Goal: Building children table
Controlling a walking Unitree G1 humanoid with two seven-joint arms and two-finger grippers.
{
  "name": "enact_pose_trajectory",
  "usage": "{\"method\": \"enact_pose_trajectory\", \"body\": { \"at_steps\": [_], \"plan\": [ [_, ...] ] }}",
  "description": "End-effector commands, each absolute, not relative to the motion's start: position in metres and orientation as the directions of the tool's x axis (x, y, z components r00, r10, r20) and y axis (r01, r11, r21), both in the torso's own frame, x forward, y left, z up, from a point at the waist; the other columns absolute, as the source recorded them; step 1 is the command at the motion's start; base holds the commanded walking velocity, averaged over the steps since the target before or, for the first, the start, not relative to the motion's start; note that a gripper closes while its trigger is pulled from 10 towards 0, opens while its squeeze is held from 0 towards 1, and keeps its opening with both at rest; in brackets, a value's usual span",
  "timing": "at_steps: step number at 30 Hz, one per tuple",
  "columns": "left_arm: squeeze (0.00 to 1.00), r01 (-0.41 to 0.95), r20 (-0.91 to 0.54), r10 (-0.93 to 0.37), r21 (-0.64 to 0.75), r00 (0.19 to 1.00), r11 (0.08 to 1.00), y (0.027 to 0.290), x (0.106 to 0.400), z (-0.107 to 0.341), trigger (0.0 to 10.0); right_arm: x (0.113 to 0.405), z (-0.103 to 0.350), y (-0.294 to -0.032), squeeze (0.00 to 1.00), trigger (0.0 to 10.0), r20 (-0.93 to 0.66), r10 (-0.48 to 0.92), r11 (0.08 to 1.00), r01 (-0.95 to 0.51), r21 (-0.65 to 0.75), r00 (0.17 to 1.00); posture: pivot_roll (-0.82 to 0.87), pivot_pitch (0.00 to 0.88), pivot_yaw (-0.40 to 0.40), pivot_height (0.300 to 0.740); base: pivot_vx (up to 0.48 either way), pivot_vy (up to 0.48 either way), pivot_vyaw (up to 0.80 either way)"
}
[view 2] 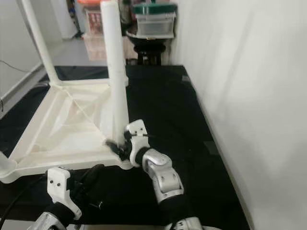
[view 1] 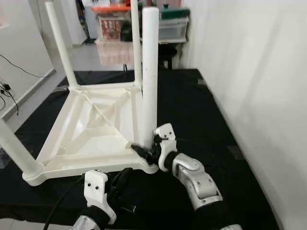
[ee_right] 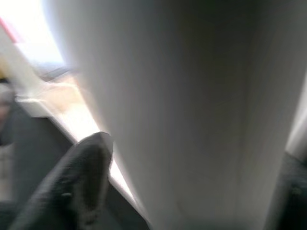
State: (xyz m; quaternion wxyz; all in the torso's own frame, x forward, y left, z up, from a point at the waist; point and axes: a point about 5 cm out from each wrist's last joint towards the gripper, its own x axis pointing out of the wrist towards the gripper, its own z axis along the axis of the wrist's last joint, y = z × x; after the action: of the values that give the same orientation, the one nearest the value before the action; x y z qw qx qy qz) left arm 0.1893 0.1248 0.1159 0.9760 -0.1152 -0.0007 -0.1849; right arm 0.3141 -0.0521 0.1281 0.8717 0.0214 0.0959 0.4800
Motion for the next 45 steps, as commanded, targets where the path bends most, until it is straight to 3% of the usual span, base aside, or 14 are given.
{"method": "enact_pose_trajectory", "body": {
  "at_steps": [1, 2, 3, 5, 6, 15, 16, 29, 34, 35, 36, 37, 39, 45],
  "plan": [
    [0.00, 0.361, 0.028, -0.364, -0.221, 0.931, 0.906, 0.126, 0.188, 0.114, 10.0, 0.316, 0.142, -0.042, 1.00, 10.0, -0.089, 0.926, 0.373, -0.924, 0.078, 0.367, 0.03, 0.000, 0.004, 0.740, 0.000, 0.000, 0.00],
    [0.00, 0.361, 0.028, -0.364, -0.221, 0.931, 0.906, 0.126, 0.188, 0.114, 10.0, 0.316, 0.142, -0.042, 1.00, 10.0, -0.089, 0.926, 0.373, -0.924, 0.078, 0.367, 0.03, 0.000, 0.004, 0.740, 0.000, 0.000, 0.00],
    [0.00, 0.359, 0.029, -0.362, -0.221, 0.932, 0.907, 0.126, 0.188, 0.114, 10.0, 0.321, 0.146, -0.045, 0.70, 10.0, -0.090, 0.945, 0.321, -0.946, 0.056, 0.315, 0.03, 0.000, 0.004, 0.740, 0.000, 0.000, 0.00],
    [0.00, 0.359, 0.029, -0.362, -0.221, 0.932, 0.907, 0.126, 0.188, 0.114, 10.0, 0.321, 0.146, -0.045, 0.70, 10.0, -0.090, 0.945, 0.321, -0.946, 0.056, 0.315, 0.03, 0.000, 0.004, 0.740, 0.000, 0.000, 0.00],
    [0.00, 0.357, 0.031, -0.359, -0.220, 0.933, 0.908, 0.125, 0.189, 0.114, 10.0, 0.334, 0.155, -0.051, 0.00, 10.0, -0.100, 0.967, 0.236, -0.971, 0.025, 0.233, 0.04, 0.000, -0.004, 0.740, 0.000, 0.000, 0.00],
    [0.00, 0.355, 0.035, -0.356, -0.209, 0.934, 0.911, 0.124, 0.189, 0.114, 10.0, 0.354, 0.160, -0.061, 0.00, 9.6, -0.141, 0.967, 0.225, -0.972, 0.061, 0.215, 0.05, 0.000, -0.008, 0.740, 0.000, 0.000, 0.00],
    [0.00, 0.355, 0.035, -0.356, -0.207, 0.934, 0.911, 0.124, 0.189, 0.114, 10.0, 0.356, 0.161, -0.065, 0.00, 0.0, -0.138, 0.969, 0.217, -0.974, 0.070, 0.206, 0.06, 0.000, -0.011, 0.740, 0.000, 0.000, 0.00],
    [0.00, 0.353, 0.036, -0.353, -0.204, 0.935, 0.913, 0.123, 0.188, 0.115, 10.0, 0.359, 0.151, -0.094, 0.00, 0.0, -0.146, 0.963, 0.239, -0.967, 0.085, 0.225, 0.04, 0.000, -0.010, 0.740, 0.000, 0.000, 0.00],
    [0.00, 0.354, 0.034, -0.355, -0.208, 0.934, 0.912, 0.123, 0.187, 0.115, 10.0, 0.355, 0.134, -0.102, 0.00, 0.0, -0.189, 0.914, 0.377, -0.924, 0.063, 0.360, 0.04, 0.000, -0.010, 0.740, 0.000, 0.000, 0.00],
    [0.00, 0.354, 0.033, -0.356, -0.208, 0.934, 0.912, 0.124, 0.186, 0.114, 10.0, 0.359, 0.127, -0.095, 0.00, 0.0, -0.166, 0.783, 0.612, -0.790, 0.033, 0.599, 0.03, 0.000, -0.015, 0.740, 0.000, 0.000, 0.00],
    [0.00, 0.354, 0.031, -0.356, -0.207, 0.934, 0.912, 0.125, 0.185, 0.114, 10.0, 0.360, 0.123, -0.093, 0.00, 0.0, -0.145, 0.649, 0.757, -0.653, 0.024, 0.747, 0.02, 0.000, -0.016, 0.740, 0.000, 0.000, 0.00],
    [0.00, 0.354, 0.031, -0.356, -0.207, 0.934, 0.912, 0.125, 0.185, 0.114, 10.0, 0.360, 0.123, -0.093, 0.00, 0.0, -0.145, 0.649, 0.757, -0.653, 0.024, 0.747, 0.02, 0.000, -0.016, 0.740, 0.000, 0.000, 0.00],
    [0.00, 0.358, 0.026, -0.361, -0.208, 0.932, 0.910, 0.127, 0.186, 0.114, 10.0, 0.328, 0.111, -0.069, 0.00, 0.0, -0.157, 0.602, 0.796, -0.604, 0.043, 0.783, -0.02, 0.000, 0.016, 0.740, 0.000, 0.000, 0.00],
    [0.00, 0.381, 0.028, -0.383, -0.199, 0.923, 0.903, 0.126, 0.189, 0.114, 10.0, 0.330, 0.107, -0.063, 0.00, 0.0, -0.208, 0.643, 0.760, -0.647, 0.062, 0.737, 0.01, 0.000, -0.003, 0.740, 0.000, 0.000, 0.00]
  ]
}}
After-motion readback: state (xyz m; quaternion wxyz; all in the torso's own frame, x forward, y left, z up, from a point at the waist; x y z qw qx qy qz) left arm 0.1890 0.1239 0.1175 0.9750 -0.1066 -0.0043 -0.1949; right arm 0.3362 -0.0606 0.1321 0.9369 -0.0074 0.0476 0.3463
